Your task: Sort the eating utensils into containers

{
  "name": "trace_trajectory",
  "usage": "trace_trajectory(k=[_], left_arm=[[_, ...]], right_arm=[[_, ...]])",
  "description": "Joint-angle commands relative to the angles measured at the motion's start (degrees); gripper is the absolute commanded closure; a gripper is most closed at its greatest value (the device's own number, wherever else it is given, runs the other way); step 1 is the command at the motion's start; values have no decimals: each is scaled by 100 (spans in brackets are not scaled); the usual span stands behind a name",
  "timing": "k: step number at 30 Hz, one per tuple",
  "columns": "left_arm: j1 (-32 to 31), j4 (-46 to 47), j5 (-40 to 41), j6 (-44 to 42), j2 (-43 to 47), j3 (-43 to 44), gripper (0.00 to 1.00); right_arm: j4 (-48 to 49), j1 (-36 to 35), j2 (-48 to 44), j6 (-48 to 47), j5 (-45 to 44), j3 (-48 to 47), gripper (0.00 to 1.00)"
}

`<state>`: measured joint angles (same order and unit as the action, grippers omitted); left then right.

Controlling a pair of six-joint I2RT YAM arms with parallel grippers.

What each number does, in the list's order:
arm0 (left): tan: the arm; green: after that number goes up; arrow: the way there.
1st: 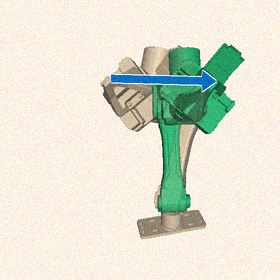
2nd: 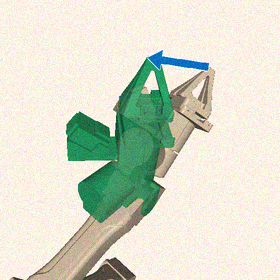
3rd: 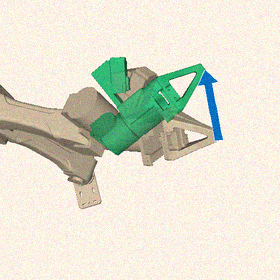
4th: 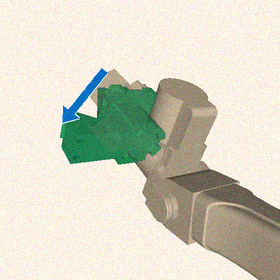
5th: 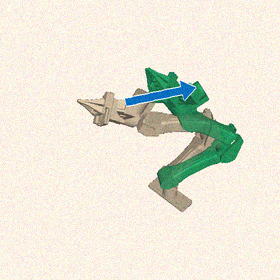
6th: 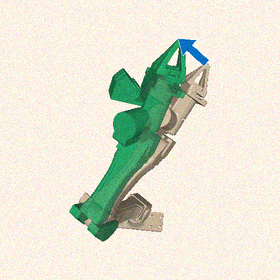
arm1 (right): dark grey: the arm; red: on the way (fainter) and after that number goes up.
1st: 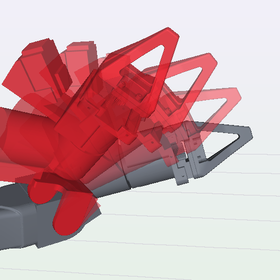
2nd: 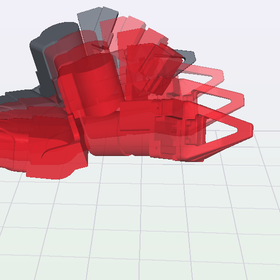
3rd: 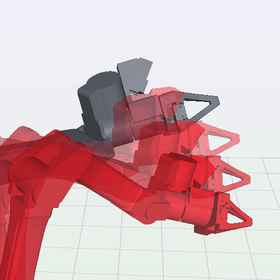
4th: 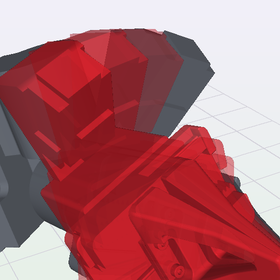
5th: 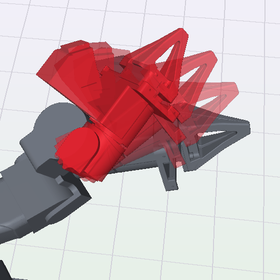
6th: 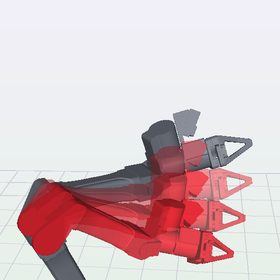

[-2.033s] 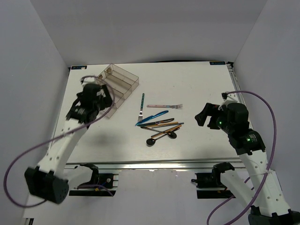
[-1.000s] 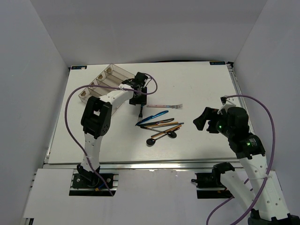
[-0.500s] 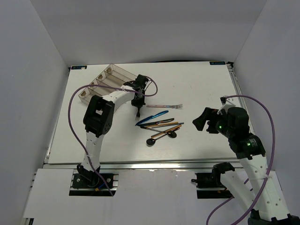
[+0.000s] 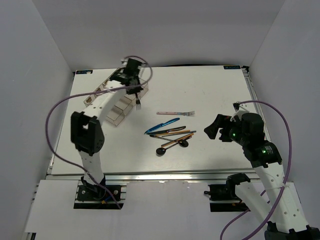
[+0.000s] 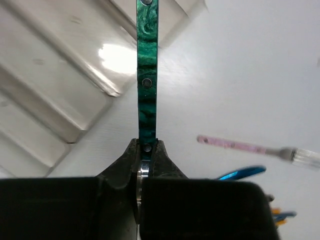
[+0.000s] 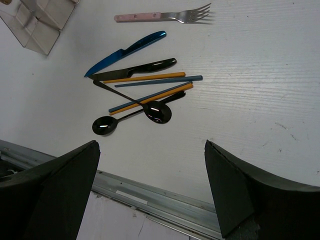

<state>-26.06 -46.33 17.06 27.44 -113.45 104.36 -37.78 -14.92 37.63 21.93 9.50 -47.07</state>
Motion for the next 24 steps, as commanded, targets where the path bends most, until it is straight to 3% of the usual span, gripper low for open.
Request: trace_trajectory(k=[1,6,12,16,19,24], left_arm=[[1101,130,448,1110,972,-693,100],[2252,677,-18,1729,1597,-1646,100],[2841,774,-255,2203,1317,-1997,100],[2932,1292,-598,2406,1238,-2419,100],[2923,1590,-774,2538,1229,-2674,94],[2923,1539,-722,2599,1106,-2701,88]], right_arm=[[245,-20,-10,-22,149,-154,11],[306,-20,-54,-49,114,-136,11],[464,-11,-10,-14,290,-74,11],[464,-20,8,-40,316,-101,11],[456,-20,-10,-58,307,-92,11],[438,-11,-1,-84,281,-57,11]])
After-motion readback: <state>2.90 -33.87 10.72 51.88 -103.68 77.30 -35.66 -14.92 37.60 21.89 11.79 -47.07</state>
